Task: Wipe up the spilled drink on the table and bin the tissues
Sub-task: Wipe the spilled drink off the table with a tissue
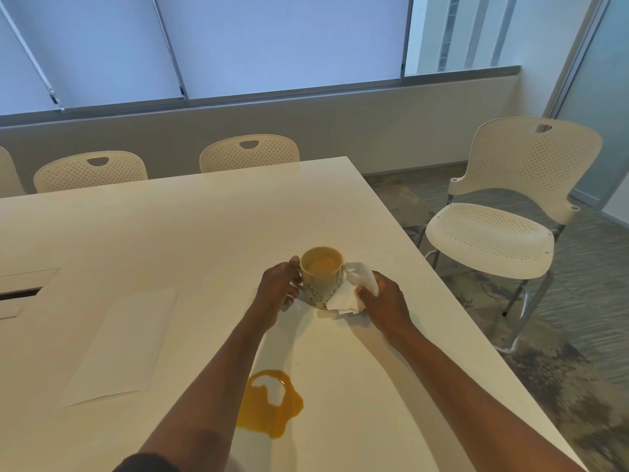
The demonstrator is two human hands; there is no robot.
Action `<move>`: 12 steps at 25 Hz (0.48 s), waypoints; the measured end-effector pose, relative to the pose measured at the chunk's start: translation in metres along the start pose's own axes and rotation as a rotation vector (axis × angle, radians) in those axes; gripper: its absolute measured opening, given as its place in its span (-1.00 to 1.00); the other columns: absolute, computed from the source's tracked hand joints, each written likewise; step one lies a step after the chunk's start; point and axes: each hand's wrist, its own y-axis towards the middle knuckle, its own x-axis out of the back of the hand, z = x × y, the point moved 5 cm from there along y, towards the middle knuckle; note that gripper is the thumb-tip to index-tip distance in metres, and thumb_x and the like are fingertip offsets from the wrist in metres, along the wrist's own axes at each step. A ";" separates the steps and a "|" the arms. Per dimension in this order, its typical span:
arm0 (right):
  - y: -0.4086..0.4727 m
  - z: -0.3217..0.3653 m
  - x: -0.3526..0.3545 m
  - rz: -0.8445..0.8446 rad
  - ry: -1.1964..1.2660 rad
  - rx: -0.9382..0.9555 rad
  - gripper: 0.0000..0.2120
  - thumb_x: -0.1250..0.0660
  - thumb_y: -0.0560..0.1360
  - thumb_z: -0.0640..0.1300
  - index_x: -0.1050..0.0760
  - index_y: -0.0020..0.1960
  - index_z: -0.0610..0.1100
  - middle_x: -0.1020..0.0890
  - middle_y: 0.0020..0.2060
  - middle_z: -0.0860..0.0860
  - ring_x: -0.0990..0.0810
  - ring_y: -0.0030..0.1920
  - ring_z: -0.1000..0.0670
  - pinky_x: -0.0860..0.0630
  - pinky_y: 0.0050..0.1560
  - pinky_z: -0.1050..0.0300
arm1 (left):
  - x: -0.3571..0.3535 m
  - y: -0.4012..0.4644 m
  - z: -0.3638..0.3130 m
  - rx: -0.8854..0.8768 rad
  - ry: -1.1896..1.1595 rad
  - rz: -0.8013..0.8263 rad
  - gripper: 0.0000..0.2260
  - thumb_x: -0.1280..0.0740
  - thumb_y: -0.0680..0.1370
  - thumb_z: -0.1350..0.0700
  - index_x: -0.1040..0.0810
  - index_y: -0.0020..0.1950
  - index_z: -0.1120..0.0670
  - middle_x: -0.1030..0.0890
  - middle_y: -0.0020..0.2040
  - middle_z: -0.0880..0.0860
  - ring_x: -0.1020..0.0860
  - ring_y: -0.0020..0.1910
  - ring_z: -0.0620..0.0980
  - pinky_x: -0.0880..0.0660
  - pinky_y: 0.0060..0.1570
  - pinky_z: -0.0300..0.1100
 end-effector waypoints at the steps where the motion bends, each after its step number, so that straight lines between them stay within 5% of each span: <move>1: 0.001 0.000 -0.002 0.003 -0.006 -0.004 -0.73 -0.27 0.54 -0.24 -0.54 0.22 -0.11 -0.65 0.05 -0.10 -0.62 0.02 -0.12 -0.57 -0.05 0.05 | -0.001 0.001 0.000 0.020 -0.017 0.005 -0.58 -0.22 0.62 -0.15 -0.51 -0.22 0.16 -0.53 -0.36 0.12 -0.38 -0.47 -0.02 -0.22 -0.46 -0.24; 8: 0.003 0.004 -0.006 0.012 -0.034 0.006 -0.75 -0.29 0.54 -0.25 -0.55 0.19 -0.14 -0.63 -0.03 -0.06 -0.59 -0.06 -0.07 -0.45 -0.12 0.19 | -0.007 0.005 0.003 0.123 -0.095 -0.048 -0.58 -0.24 0.61 -0.12 -0.39 -0.36 0.09 -0.36 -0.49 0.01 -0.23 -0.52 -0.09 -0.16 -0.48 -0.25; 12: 0.003 0.002 -0.007 0.016 -0.024 0.015 -0.74 -0.29 0.53 -0.23 -0.54 0.21 -0.12 -0.66 0.01 -0.08 -0.62 -0.01 -0.10 -0.60 -0.04 0.02 | -0.009 0.009 0.006 0.125 -0.124 -0.026 -0.62 -0.21 0.63 -0.04 -0.37 -0.35 0.09 -0.32 -0.46 0.02 -0.19 -0.50 -0.08 -0.16 -0.48 -0.25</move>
